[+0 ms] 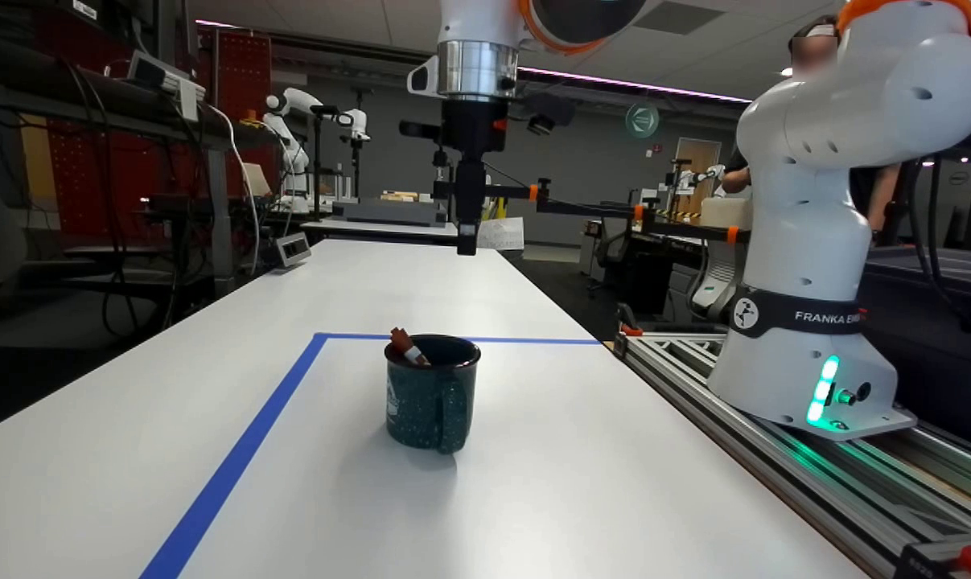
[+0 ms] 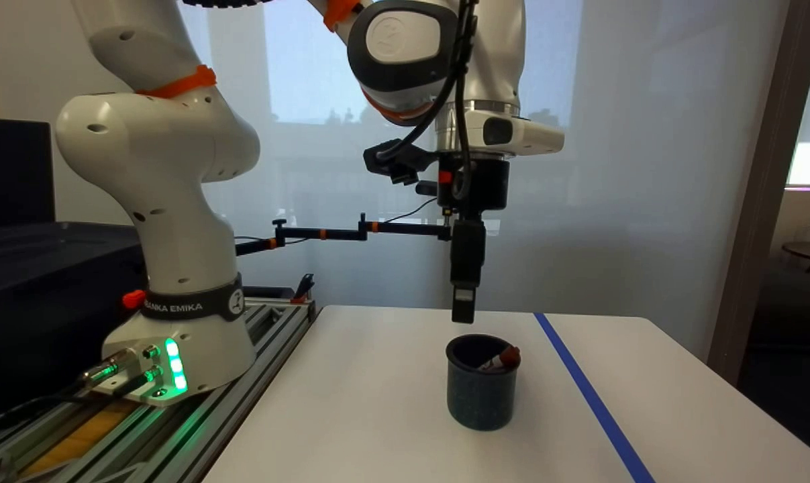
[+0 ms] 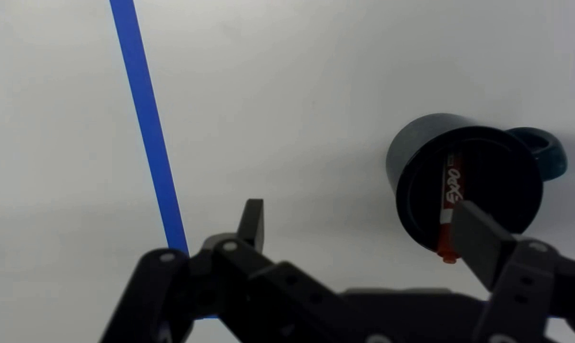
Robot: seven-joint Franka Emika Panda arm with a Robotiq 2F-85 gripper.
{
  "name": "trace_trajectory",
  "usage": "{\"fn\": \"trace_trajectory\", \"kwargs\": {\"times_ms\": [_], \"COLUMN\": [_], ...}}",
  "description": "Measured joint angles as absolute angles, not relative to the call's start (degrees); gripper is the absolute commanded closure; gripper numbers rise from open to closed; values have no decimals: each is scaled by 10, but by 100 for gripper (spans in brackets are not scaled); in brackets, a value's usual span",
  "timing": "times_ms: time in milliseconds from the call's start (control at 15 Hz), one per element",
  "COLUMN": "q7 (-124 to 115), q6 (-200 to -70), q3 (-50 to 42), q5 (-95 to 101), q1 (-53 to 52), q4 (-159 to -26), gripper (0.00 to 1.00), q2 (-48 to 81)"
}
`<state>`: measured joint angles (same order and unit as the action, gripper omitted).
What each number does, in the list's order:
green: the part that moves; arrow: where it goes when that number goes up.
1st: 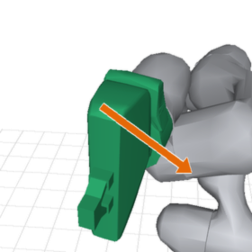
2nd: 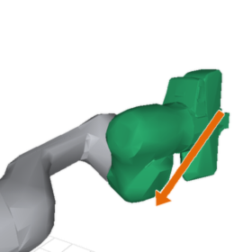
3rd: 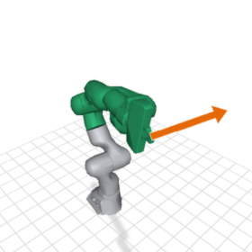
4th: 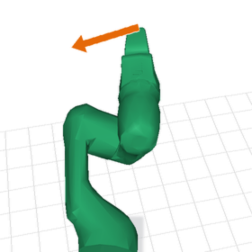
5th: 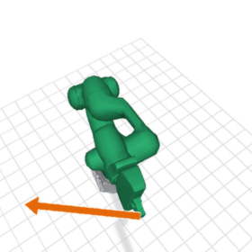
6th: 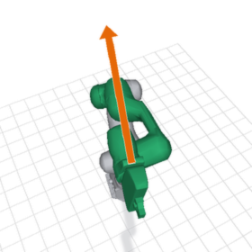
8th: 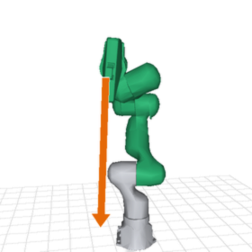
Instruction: Remove the marker from the cup and put it on the table
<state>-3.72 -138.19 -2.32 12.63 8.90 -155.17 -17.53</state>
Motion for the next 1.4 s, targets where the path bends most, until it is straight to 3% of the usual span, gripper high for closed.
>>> {"fn": "trace_trajectory", "kwargs": {"times_ms": [1400], "q7": [-174], "q6": [-1608], "q3": [12], "q5": [231], "q1": [82], "q4": [-1528], "gripper": [0], "q2": [-37]}}
